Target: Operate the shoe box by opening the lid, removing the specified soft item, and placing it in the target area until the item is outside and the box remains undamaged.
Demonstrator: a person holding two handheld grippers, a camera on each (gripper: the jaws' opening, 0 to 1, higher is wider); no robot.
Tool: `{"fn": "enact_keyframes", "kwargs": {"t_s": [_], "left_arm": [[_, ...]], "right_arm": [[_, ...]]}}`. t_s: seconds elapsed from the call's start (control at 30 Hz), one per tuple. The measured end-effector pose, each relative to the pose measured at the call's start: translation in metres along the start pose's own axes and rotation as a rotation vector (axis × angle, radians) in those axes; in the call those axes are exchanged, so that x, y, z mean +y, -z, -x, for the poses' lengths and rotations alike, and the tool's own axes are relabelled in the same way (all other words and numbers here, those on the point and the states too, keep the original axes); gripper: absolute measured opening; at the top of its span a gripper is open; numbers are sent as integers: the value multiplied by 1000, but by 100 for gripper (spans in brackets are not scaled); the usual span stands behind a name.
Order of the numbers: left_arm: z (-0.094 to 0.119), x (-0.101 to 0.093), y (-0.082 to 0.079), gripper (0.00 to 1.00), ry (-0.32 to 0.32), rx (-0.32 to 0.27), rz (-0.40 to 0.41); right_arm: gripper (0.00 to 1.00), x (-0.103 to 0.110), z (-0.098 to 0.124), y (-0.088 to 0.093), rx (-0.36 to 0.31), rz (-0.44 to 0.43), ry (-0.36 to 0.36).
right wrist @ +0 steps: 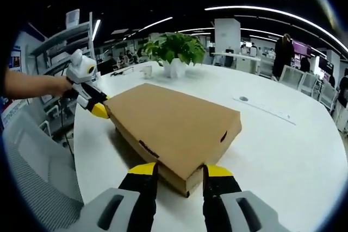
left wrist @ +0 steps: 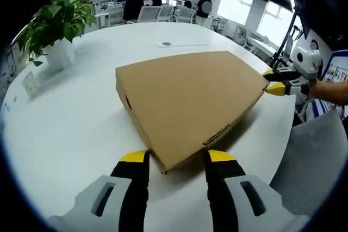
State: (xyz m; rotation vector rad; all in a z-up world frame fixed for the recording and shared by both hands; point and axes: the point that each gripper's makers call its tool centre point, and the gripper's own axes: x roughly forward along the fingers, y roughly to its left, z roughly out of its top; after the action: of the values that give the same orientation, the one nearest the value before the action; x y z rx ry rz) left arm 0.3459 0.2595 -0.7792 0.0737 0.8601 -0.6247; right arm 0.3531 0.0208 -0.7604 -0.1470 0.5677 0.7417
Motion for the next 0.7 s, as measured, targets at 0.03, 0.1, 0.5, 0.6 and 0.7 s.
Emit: {"fn": "enact_keyframes", "kwargs": {"t_s": [0.03, 0.1, 0.5, 0.6, 0.7], "left_arm": [[1, 1, 1, 40, 2, 4, -4], [4, 4, 4, 40, 2, 10, -11], [18, 15, 19, 40, -4, 17, -26], [20, 16, 21, 39, -4, 18, -27], [21, 16, 22, 39, -3, 21, -30]], "right_arm": [[29, 2, 0, 0, 1, 1, -3], [28, 6, -1, 0, 3, 3, -11], [27, 29, -5, -1, -2, 9, -39], [27, 34, -5, 0, -2, 12, -40], [27, 36, -4, 0, -5, 12, -39]]}}
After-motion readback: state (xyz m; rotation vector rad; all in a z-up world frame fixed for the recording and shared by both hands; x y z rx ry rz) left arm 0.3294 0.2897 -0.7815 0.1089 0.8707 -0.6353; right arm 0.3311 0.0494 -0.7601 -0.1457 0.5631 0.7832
